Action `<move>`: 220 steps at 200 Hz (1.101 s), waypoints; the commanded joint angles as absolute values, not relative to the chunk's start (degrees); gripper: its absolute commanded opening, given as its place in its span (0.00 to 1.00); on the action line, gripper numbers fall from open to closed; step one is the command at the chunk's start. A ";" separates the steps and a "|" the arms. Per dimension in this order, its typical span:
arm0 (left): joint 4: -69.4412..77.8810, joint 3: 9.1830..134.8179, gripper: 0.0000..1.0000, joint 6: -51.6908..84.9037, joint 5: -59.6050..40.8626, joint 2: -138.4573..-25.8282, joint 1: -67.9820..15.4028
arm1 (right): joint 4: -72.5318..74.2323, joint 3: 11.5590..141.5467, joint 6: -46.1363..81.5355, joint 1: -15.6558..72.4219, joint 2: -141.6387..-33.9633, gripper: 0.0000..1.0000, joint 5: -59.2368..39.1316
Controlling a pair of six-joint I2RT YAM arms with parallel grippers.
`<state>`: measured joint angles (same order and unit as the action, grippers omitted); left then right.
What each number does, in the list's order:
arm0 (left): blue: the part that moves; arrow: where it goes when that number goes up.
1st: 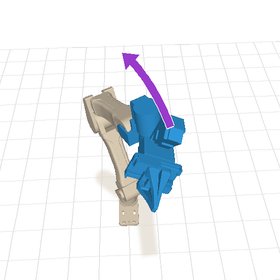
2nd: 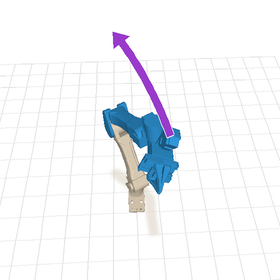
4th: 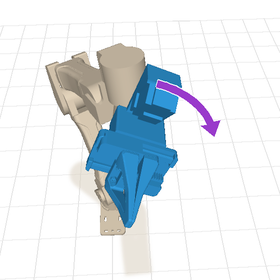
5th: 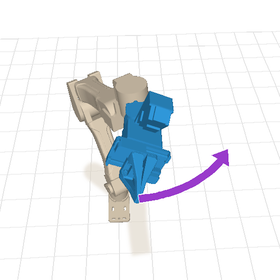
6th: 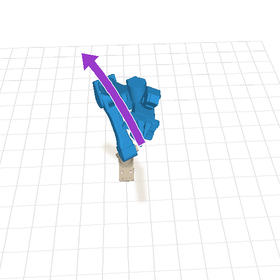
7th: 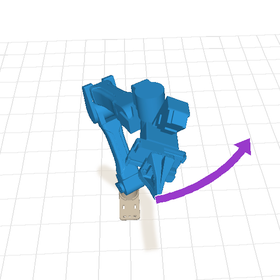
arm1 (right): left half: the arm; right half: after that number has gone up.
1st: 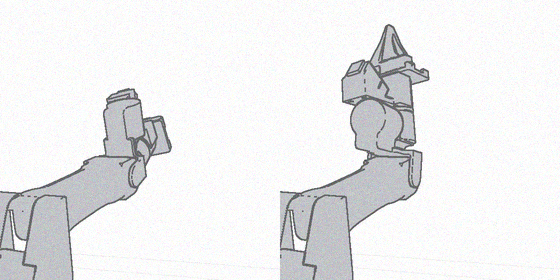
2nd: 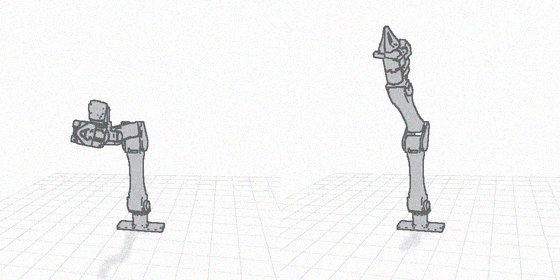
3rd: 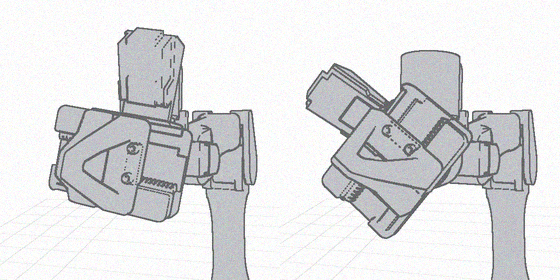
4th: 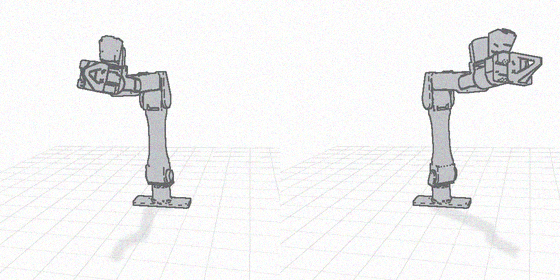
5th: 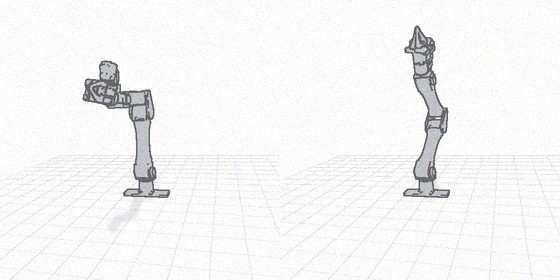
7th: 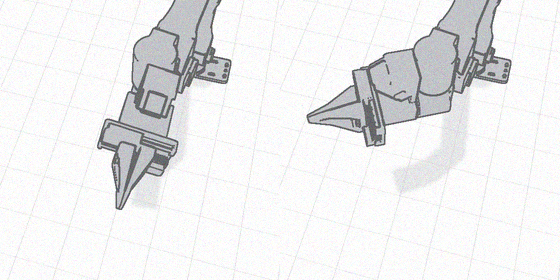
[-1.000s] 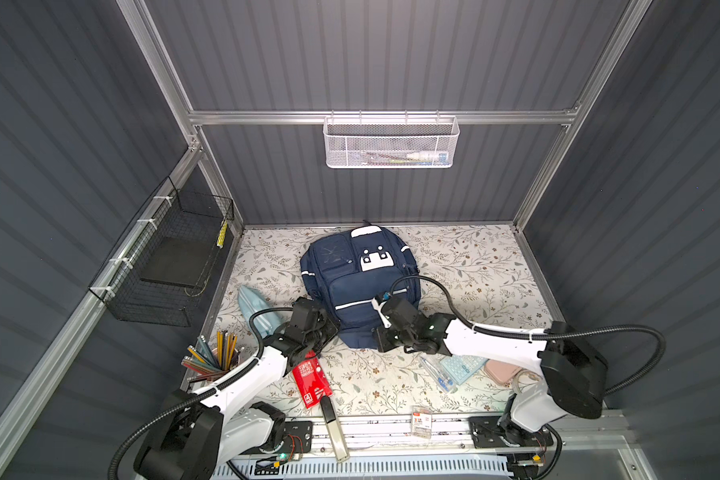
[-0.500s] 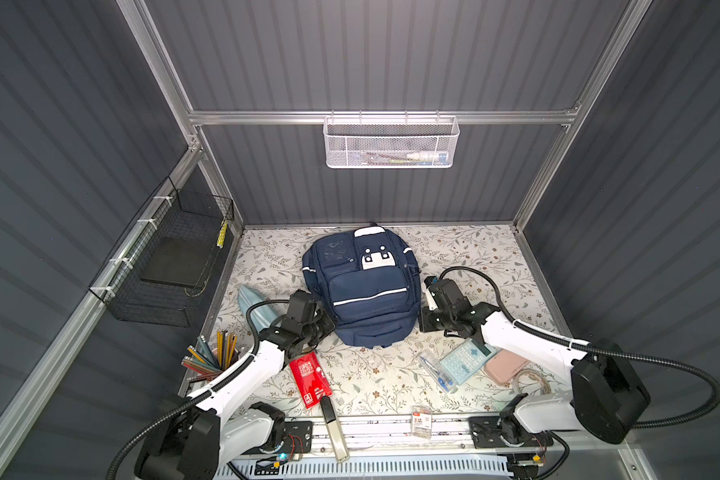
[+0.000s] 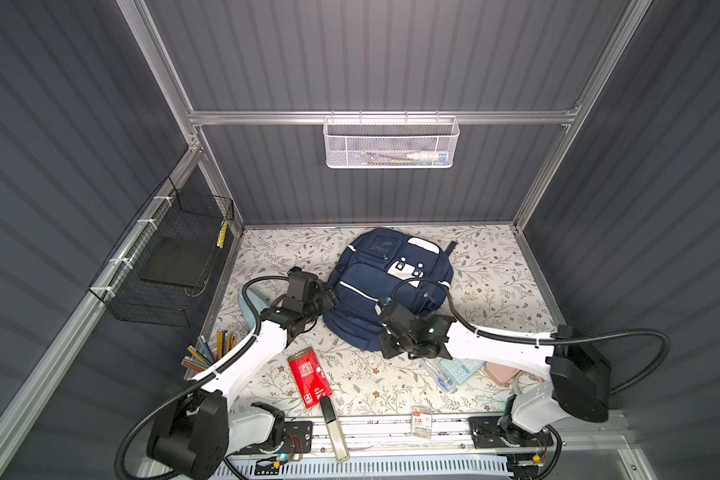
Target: Pack the student bag
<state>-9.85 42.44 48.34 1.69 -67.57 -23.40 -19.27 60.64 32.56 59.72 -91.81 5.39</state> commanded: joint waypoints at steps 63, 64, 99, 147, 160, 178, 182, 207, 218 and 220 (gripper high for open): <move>2.54 33.27 0.82 60.29 -4.49 -70.26 -27.16 | -11.48 72.06 30.42 63.57 -102.79 0.00 -0.35; 2.63 33.42 0.82 60.25 -4.49 -70.51 -27.16 | -11.41 71.98 30.46 63.60 -102.77 0.00 -0.35; 5.93 36.74 0.19 58.89 -6.69 -76.48 -27.51 | -10.09 67.94 32.23 63.77 -101.42 0.00 0.16; -0.92 36.62 0.00 55.73 -4.98 -70.55 -25.11 | -13.79 53.28 34.80 57.12 -90.58 0.00 7.00; -3.55 37.96 0.00 54.24 -4.93 -69.04 -24.72 | -16.00 49.19 34.66 54.50 -87.04 0.00 8.87; -5.79 39.41 0.00 53.11 -4.84 -67.37 -24.46 | -17.67 43.67 34.67 50.23 -82.14 0.00 11.44; -6.06 39.49 0.00 53.04 -4.83 -67.05 -24.37 | -18.12 42.71 34.76 48.99 -81.15 0.00 11.79; -7.88 40.44 0.00 52.09 -5.76 -65.71 -22.71 | -20.68 38.06 35.35 41.17 -75.97 0.00 14.64; -8.44 40.76 0.00 51.64 -5.54 -65.15 -22.42 | -20.91 36.43 35.30 38.42 -73.45 0.00 16.08; -8.50 40.80 0.00 51.58 -5.60 -65.13 -22.41 | -20.92 36.13 35.30 38.10 -73.05 0.00 16.19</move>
